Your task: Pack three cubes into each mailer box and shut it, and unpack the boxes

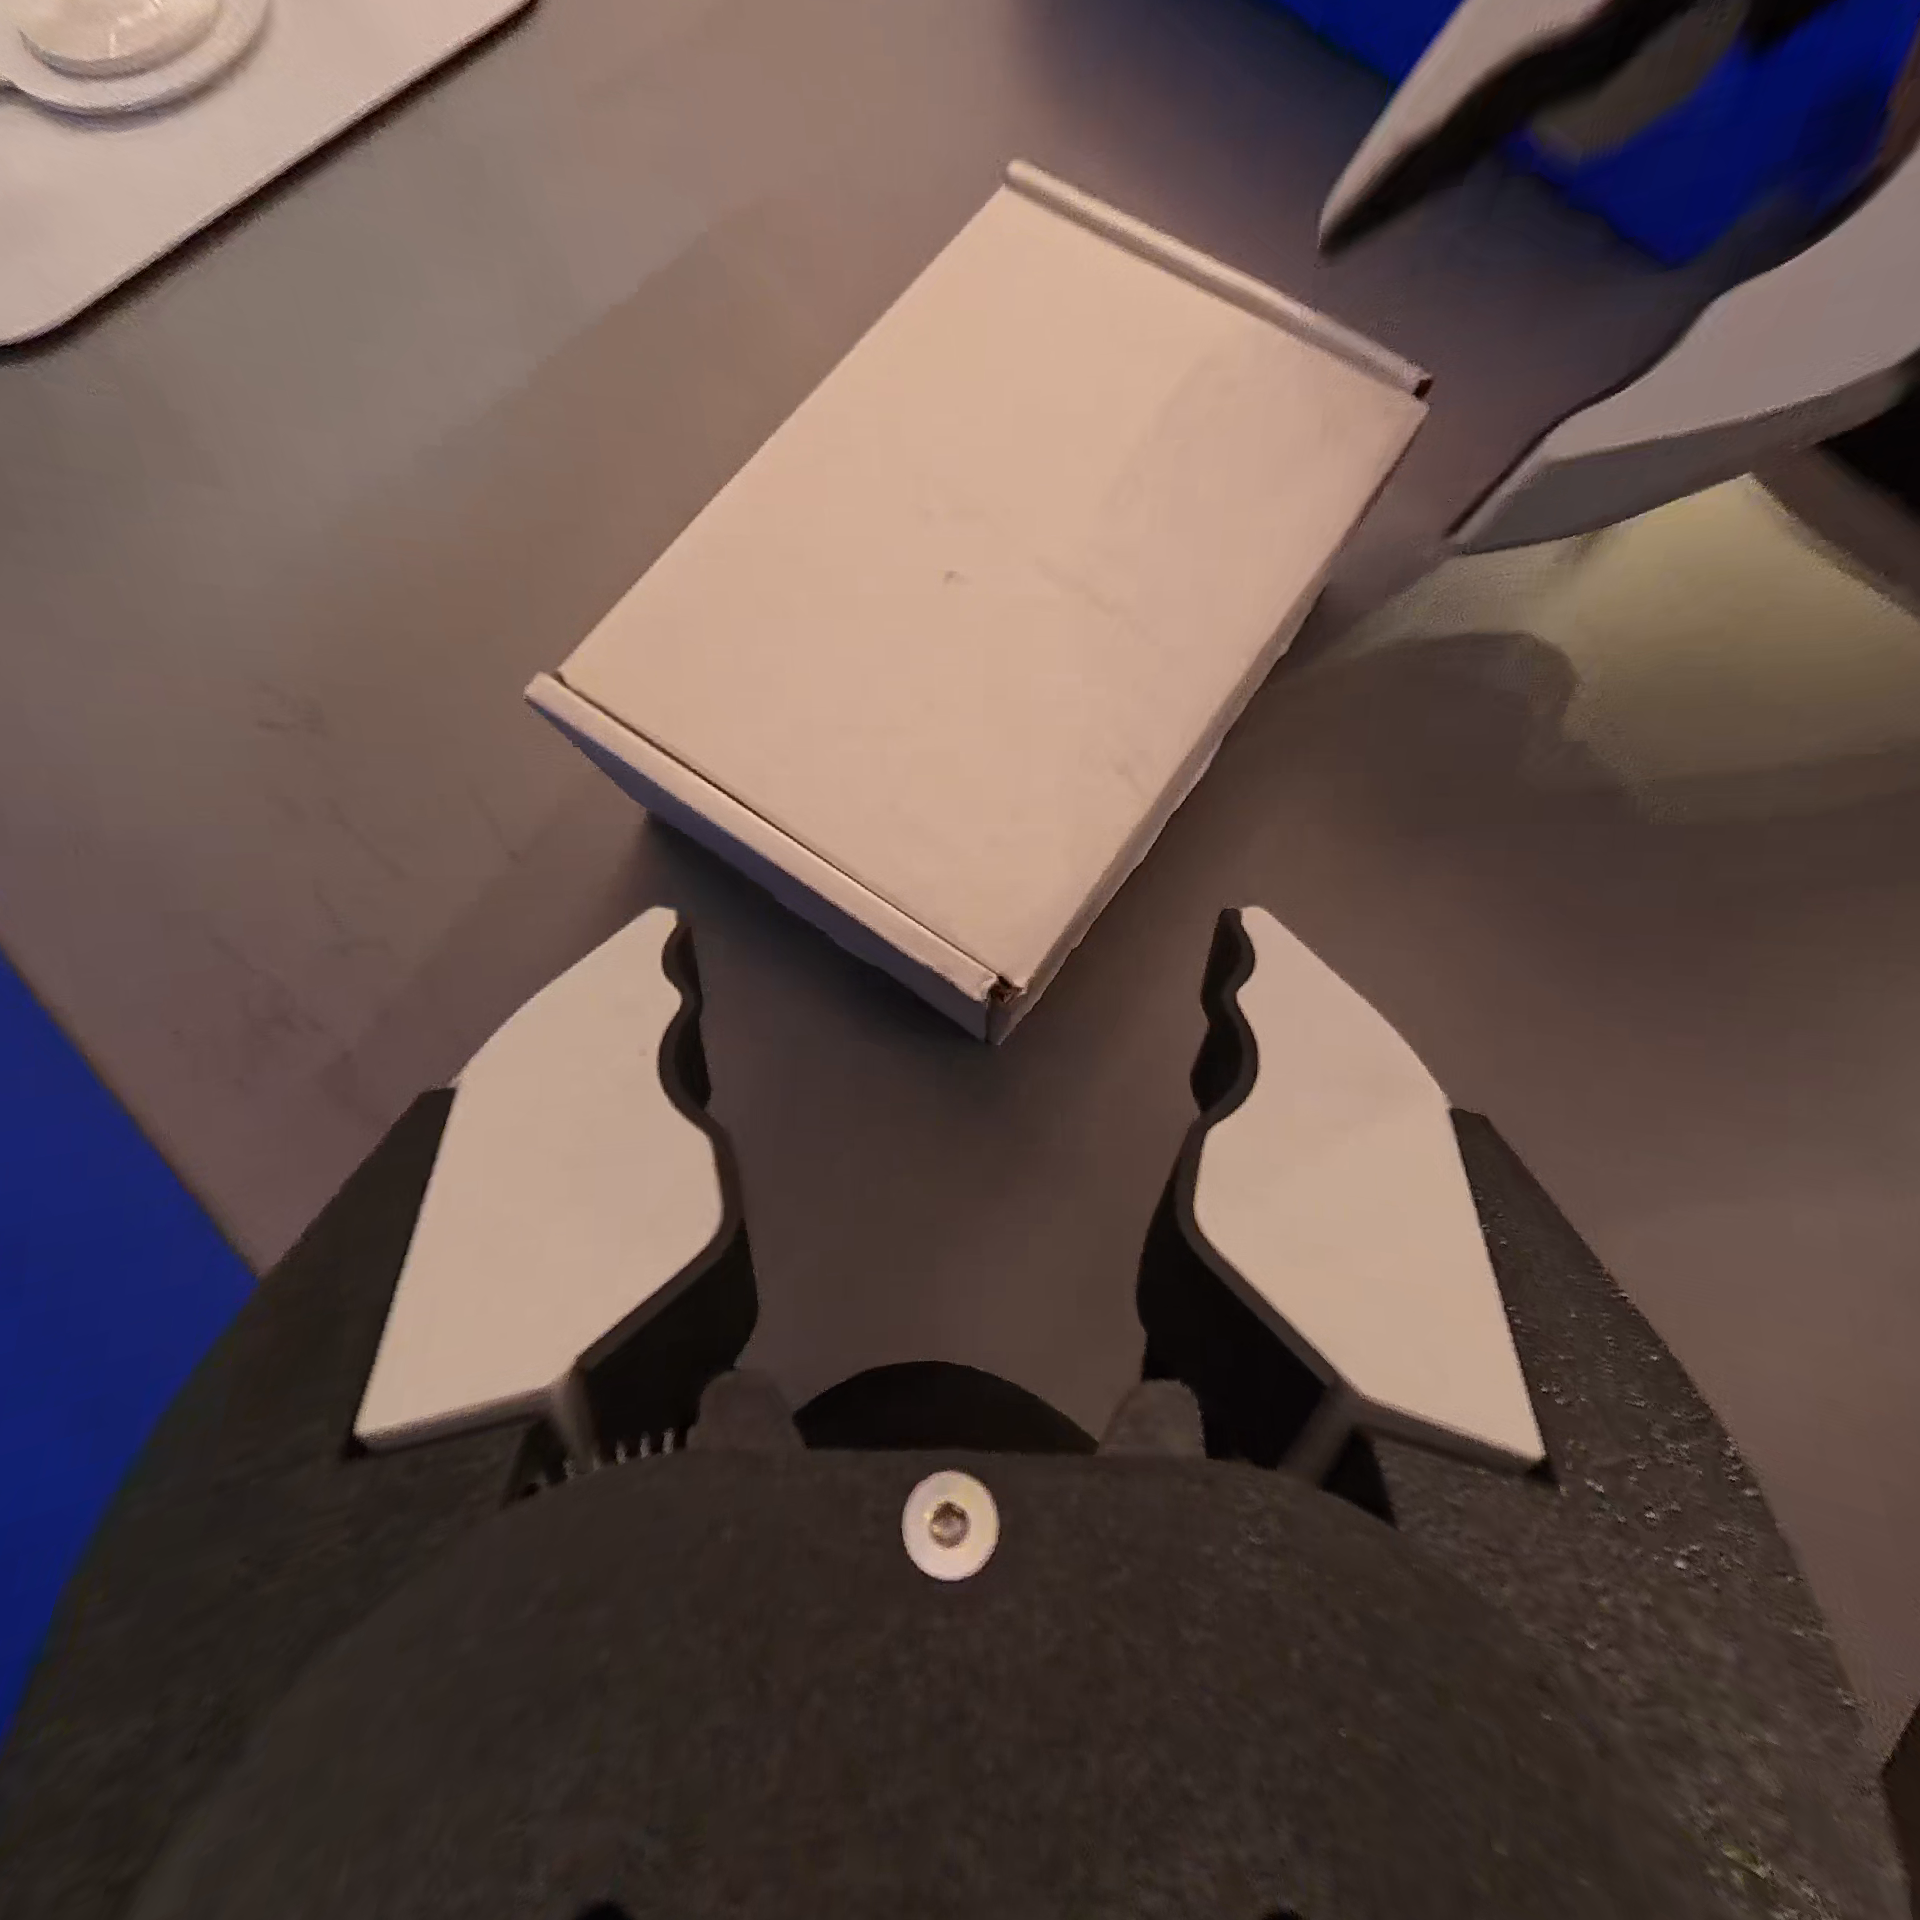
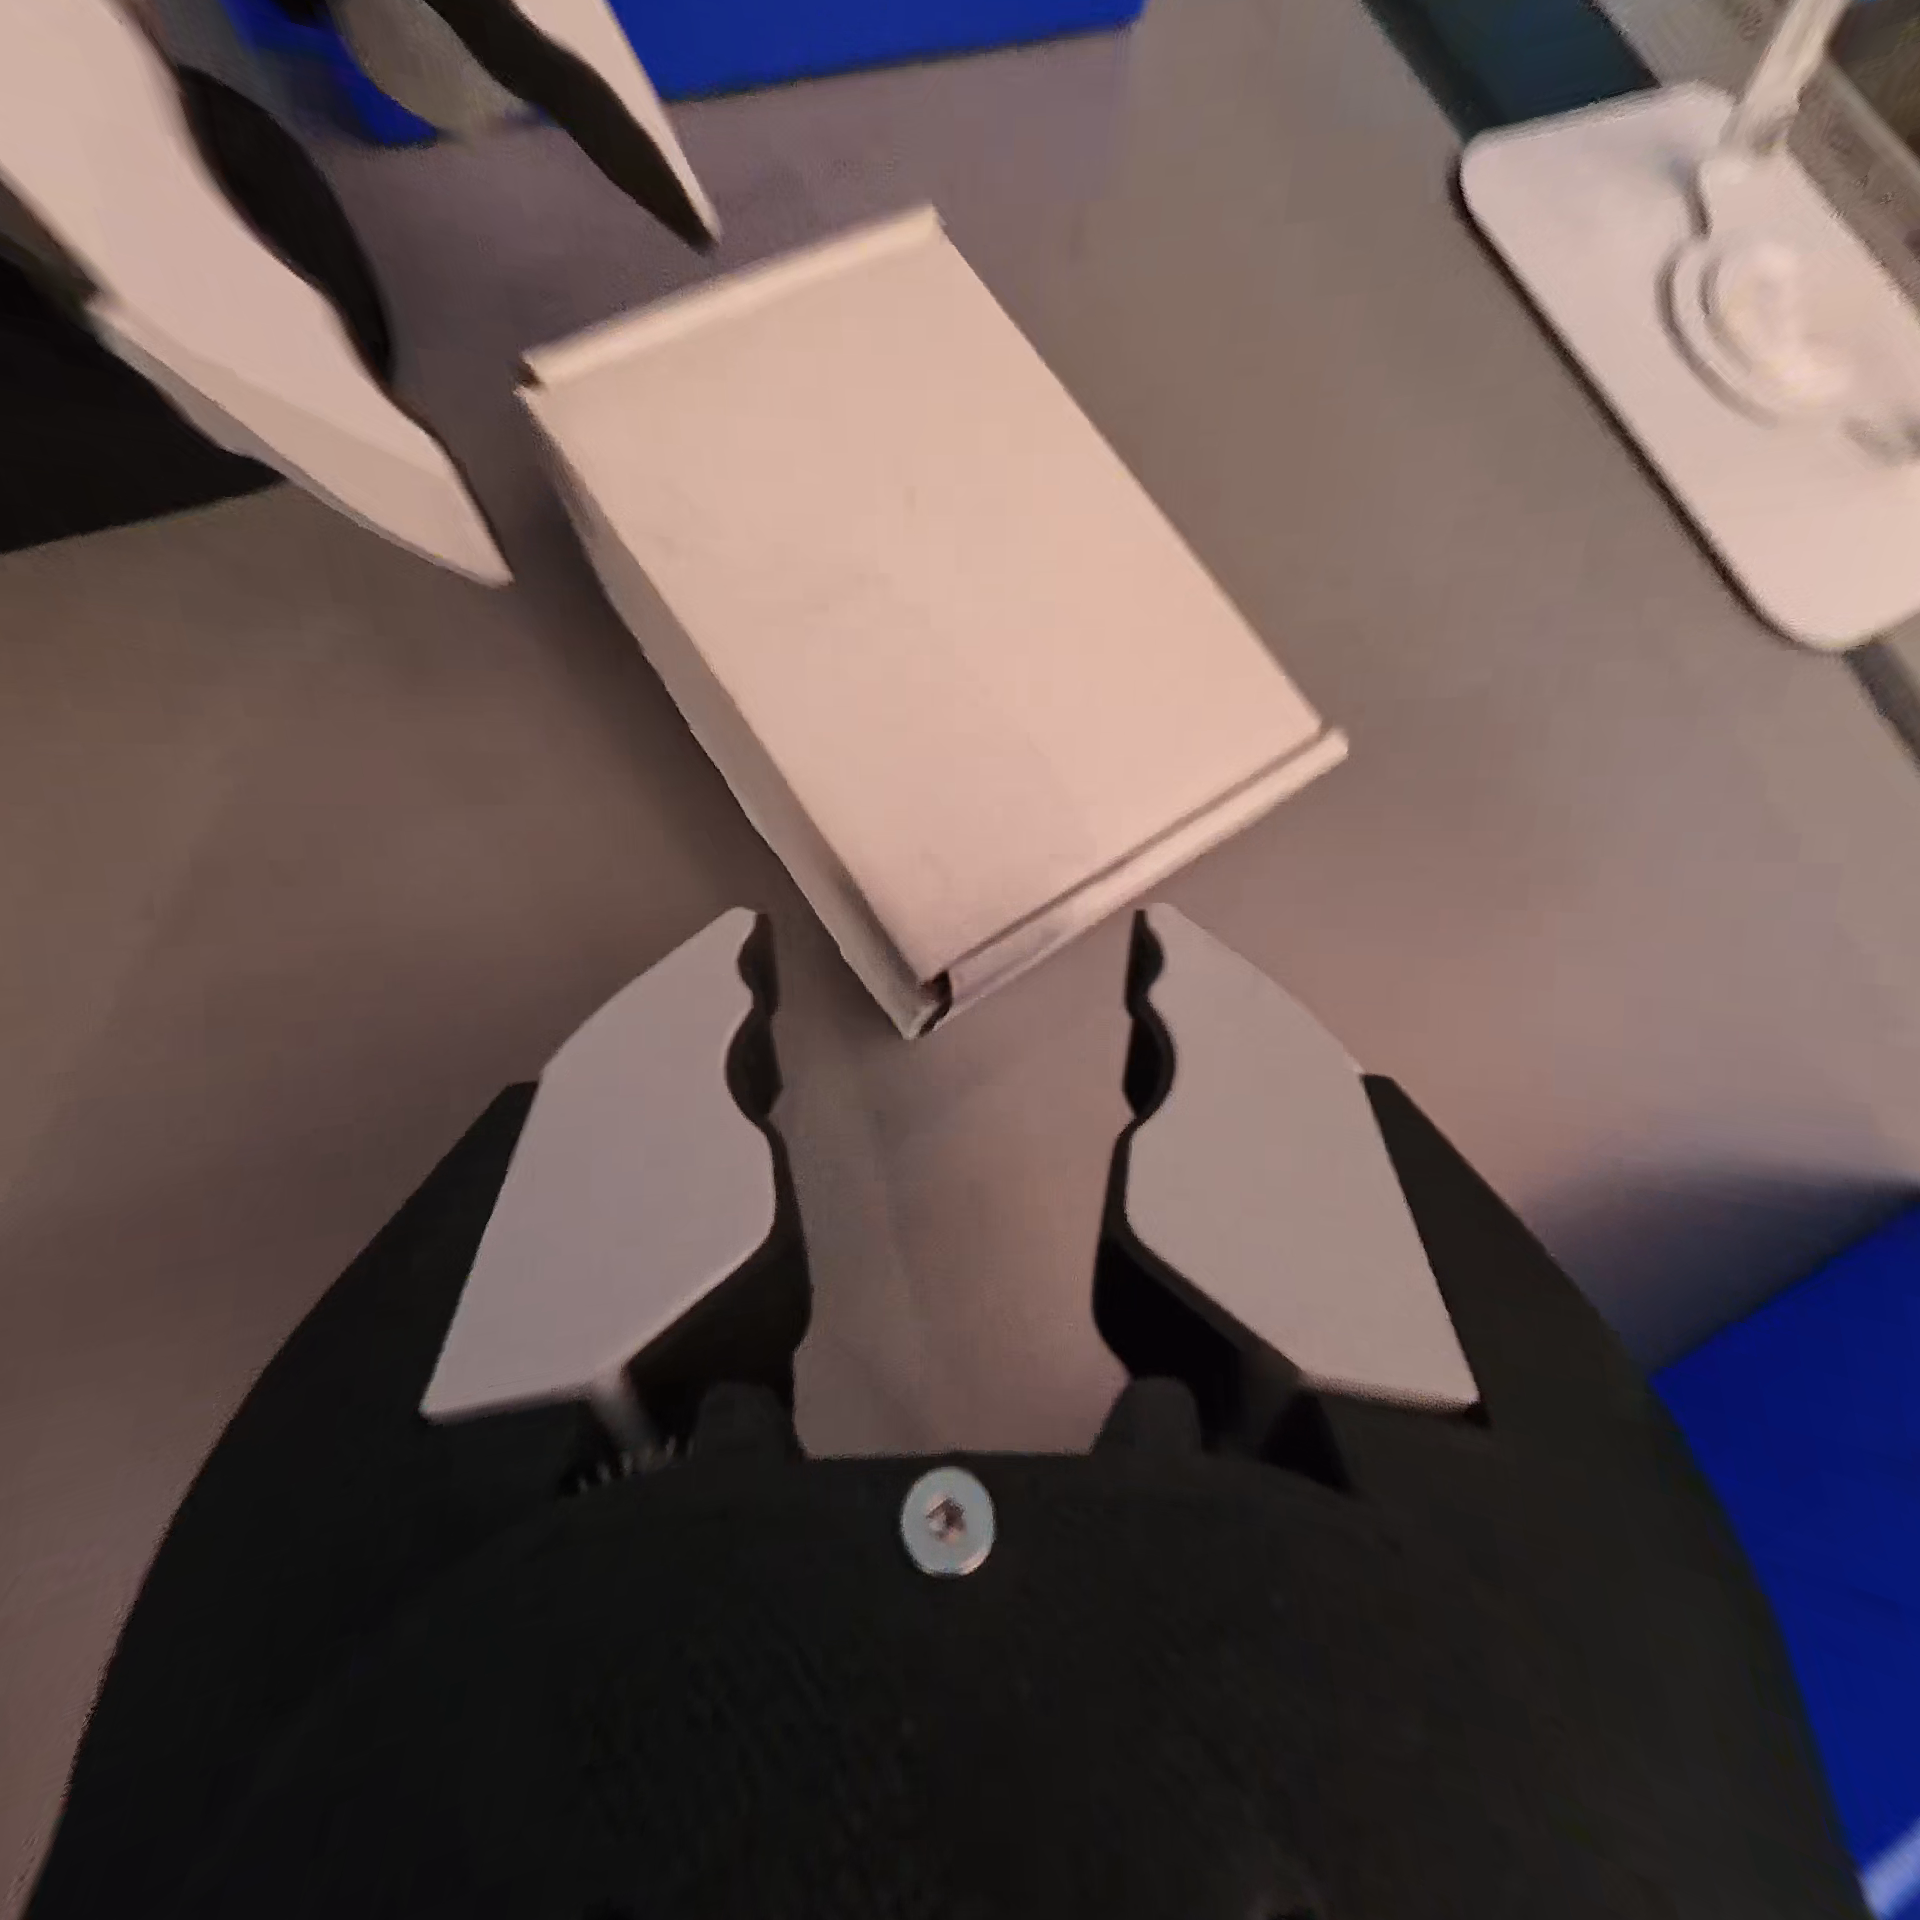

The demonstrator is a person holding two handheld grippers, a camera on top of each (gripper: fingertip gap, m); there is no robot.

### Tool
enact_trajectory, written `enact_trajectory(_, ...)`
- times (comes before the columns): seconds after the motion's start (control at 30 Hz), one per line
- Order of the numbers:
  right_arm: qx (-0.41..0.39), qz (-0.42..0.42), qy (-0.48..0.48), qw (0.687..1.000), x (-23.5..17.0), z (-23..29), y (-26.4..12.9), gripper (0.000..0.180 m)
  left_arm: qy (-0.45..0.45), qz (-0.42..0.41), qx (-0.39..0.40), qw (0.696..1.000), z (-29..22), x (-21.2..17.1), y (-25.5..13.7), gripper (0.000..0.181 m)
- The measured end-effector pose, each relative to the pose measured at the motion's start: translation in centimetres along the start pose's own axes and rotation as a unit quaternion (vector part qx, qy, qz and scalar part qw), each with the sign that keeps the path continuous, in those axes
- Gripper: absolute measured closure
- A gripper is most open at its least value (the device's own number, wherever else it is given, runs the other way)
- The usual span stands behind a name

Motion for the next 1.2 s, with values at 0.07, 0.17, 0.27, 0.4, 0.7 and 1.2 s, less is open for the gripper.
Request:
enact_trajectory(0.07, 0.034, -0.013, -0.038, 0.999, 2.1, 0.6, -0.4, 0.089, 0.002, 0.018, -0.016, 1.000, 0.0, -0.3, 0.7, 0.091)
enact_trajectory(0.17, 0.096, -0.019, -0.102, 0.990, 4.5, 1.8, 0.4, 0.063, 0.017, 0.034, -0.015, 0.999, 0.3, -0.7, 1.9, 0.103)
enact_trajectory(0.27, 0.112, 0.057, -0.147, 0.981, 4.9, 1.9, 3.1, 0.052, 0.004, 0.033, -0.012, 0.999, 0.5, -1.2, 2.5, 0.104)
enact_trajectory(0.4, 0.117, 0.129, -0.155, 0.972, 5.3, 1.4, 6.3, 0.050, -0.007, 0.004, 0.003, 1.000, 1.0, -1.2, 2.2, 0.101)
enact_trajectory(0.7, 0.112, 0.274, -0.142, 0.945, 4.3, 1.7, 8.9, 0.050, 0.001, -0.069, 0.024, 0.997, 1.4, -0.4, 0.7, 0.093)
enact_trajectory(1.2, 0.080, 0.375, -0.176, 0.907, 3.4, 1.7, 9.5, 0.050, 0.019, -0.077, 0.045, 0.996, 1.2, -0.5, -0.3, 0.098)
Point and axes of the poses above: each gripper's, where its closed fingertips meet, y out along the fingers, x out of its top, z = x × y across the jaws, the point moved 2 cm from there along -y, back along the fingers, and after that the axes turned 13 degrees about y, right-handed, at the moved point
